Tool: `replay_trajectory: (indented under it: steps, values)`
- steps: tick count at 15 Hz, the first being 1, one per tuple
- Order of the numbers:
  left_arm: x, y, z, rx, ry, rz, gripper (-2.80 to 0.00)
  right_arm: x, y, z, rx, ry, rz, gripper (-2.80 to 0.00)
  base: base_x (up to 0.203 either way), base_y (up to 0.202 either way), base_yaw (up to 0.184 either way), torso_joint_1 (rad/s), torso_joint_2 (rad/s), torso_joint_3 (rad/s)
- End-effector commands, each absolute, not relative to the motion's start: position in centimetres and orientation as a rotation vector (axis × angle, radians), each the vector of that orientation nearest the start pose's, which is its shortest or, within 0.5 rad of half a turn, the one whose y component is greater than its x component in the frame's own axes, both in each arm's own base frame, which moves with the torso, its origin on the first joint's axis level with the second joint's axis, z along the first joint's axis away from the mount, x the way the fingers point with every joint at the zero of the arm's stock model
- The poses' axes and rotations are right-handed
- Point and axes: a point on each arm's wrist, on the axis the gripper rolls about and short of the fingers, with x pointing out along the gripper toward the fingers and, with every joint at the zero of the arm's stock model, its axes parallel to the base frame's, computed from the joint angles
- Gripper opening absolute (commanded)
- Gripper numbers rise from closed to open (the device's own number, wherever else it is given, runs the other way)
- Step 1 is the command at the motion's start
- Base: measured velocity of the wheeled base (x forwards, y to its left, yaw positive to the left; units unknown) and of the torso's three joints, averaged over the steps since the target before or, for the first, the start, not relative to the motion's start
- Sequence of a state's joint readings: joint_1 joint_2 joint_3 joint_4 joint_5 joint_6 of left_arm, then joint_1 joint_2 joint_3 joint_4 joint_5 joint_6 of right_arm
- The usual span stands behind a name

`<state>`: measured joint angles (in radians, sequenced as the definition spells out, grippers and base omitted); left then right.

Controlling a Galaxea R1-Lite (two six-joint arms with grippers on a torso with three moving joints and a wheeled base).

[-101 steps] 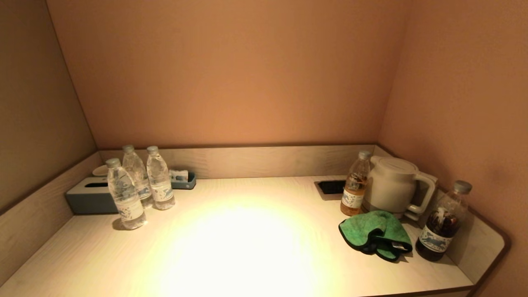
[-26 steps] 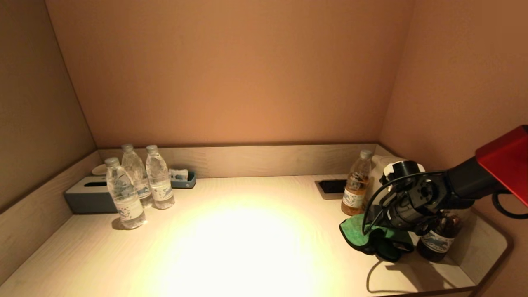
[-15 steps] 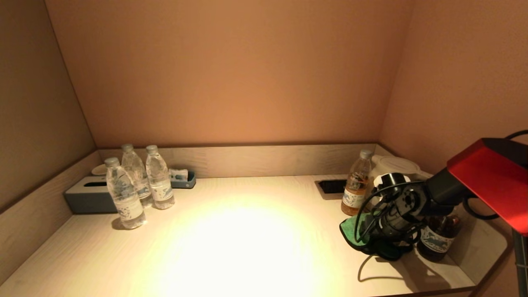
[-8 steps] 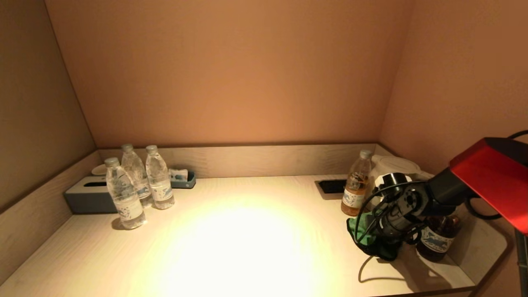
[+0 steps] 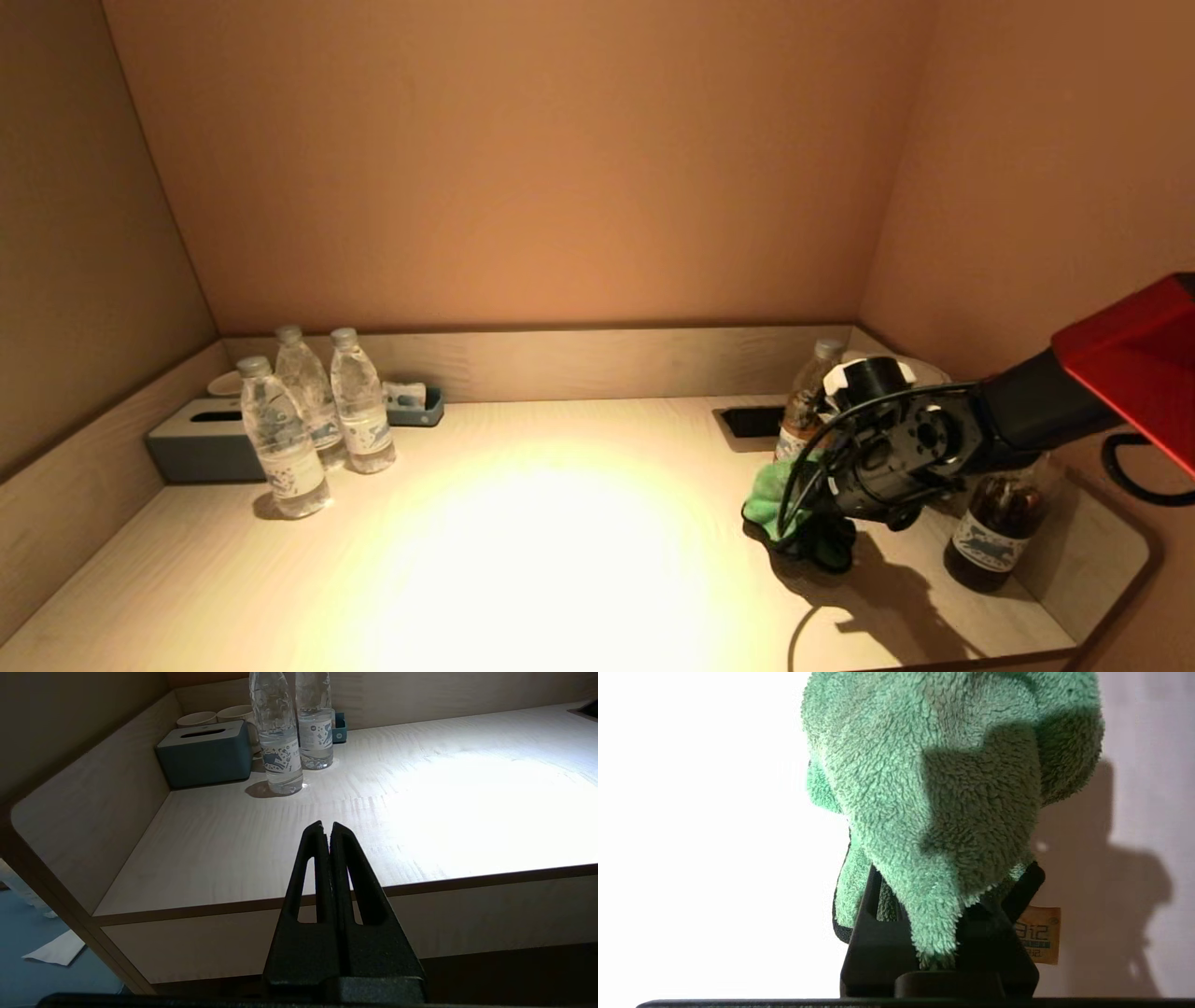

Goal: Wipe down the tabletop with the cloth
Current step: Sweep the stains on the table

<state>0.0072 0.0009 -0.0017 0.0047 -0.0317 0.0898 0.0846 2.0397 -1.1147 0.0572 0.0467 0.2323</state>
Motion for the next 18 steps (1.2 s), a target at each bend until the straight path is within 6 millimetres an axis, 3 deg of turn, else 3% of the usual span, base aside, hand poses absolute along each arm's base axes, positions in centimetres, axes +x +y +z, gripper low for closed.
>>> replay_trajectory:
  steps: [1,3,4,8,10,13,15,18]
  values:
    - [-2.3,-0.1,7.5,0.090,0.003,-0.025,-2.80,34.8,3.9,10.7,0.212,0.950,0.072,-2.80,0.000,0.000,0.000,0.000,0.00,0.000]
    - [-2.3,-0.1,7.5,0.090,0.005,-0.025,-2.80,34.7,4.2,10.9,0.210,0.945,0.085,-2.80,0.000,0.000,0.000,0.000,0.00,0.000]
    - [-2.3,-0.1,7.5,0.090,0.005,-0.025,-2.80,34.2,5.6,12.0,0.194,0.922,0.140,-2.80,0.000,0.000,0.000,0.000,0.00,0.000]
    - [-2.3,-0.1,7.5,0.090,0.003,-0.026,-2.80,30.8,17.5,14.8,0.052,0.851,0.512,-2.80,0.000,0.000,0.000,0.000,0.00,0.000]
    - [-2.3,-0.1,7.5,0.090,0.003,-0.026,-2.80,30.8,18.5,14.9,0.043,0.842,0.540,-2.80,0.000,0.000,0.000,0.000,0.00,0.000]
    - [-2.3,-0.1,7.5,0.090,0.003,-0.025,-2.80,31.5,23.6,13.9,0.003,0.831,0.636,-2.80,0.000,0.000,0.000,0.000,0.00,0.000]
    - [-2.3,-0.1,7.5,0.090,0.003,-0.025,-2.80,31.9,26.3,12.2,-0.023,0.850,0.675,-2.80,0.000,0.000,0.000,0.000,0.00,0.000]
    - [-2.3,-0.1,7.5,0.090,0.004,-0.025,-2.80,32.5,28.6,9.8,-0.047,0.878,0.697,-2.80,0.000,0.000,0.000,0.000,0.00,0.000]
